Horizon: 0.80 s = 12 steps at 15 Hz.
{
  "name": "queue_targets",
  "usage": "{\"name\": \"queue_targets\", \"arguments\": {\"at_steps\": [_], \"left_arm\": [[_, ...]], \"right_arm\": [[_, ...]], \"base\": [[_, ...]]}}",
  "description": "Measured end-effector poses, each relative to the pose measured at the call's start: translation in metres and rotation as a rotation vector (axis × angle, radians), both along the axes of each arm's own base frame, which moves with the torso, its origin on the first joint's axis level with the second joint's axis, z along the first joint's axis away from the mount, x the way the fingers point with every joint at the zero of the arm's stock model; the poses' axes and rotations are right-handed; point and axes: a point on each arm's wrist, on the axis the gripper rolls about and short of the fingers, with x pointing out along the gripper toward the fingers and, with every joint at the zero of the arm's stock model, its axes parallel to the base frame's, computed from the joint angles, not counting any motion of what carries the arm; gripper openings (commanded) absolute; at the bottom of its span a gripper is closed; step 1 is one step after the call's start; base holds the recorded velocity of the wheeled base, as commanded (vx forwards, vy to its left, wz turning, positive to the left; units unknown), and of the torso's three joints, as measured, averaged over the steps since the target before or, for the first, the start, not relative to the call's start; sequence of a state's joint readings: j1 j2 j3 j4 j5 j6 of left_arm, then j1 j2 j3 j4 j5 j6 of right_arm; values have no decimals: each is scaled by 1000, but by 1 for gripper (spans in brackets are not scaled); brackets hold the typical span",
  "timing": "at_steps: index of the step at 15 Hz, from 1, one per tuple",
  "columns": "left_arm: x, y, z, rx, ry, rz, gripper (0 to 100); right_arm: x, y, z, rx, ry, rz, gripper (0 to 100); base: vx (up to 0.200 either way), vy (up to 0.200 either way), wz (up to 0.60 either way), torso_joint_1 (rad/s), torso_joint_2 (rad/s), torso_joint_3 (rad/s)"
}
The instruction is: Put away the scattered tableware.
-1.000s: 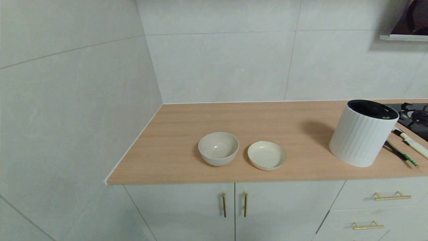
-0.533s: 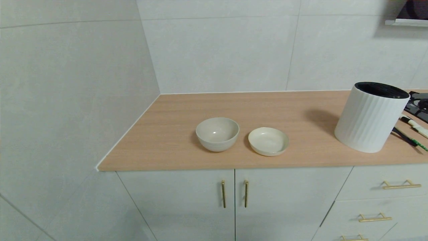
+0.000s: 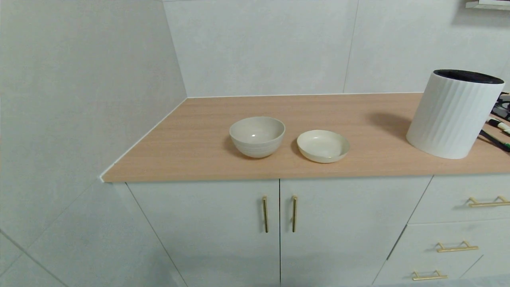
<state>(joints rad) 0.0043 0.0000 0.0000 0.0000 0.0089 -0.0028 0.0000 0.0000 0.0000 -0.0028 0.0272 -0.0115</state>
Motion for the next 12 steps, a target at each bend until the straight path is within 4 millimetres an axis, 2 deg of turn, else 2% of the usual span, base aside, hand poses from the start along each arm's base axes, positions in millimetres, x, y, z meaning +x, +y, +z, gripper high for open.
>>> {"name": "queue_targets", "arguments": {"at_steps": [12], "left_arm": [[0, 0, 0, 0, 0, 0, 100]], "right_arm": [[0, 0, 0, 0, 0, 0, 100]], "base": [[0, 0, 0, -150, 458, 310]]}}
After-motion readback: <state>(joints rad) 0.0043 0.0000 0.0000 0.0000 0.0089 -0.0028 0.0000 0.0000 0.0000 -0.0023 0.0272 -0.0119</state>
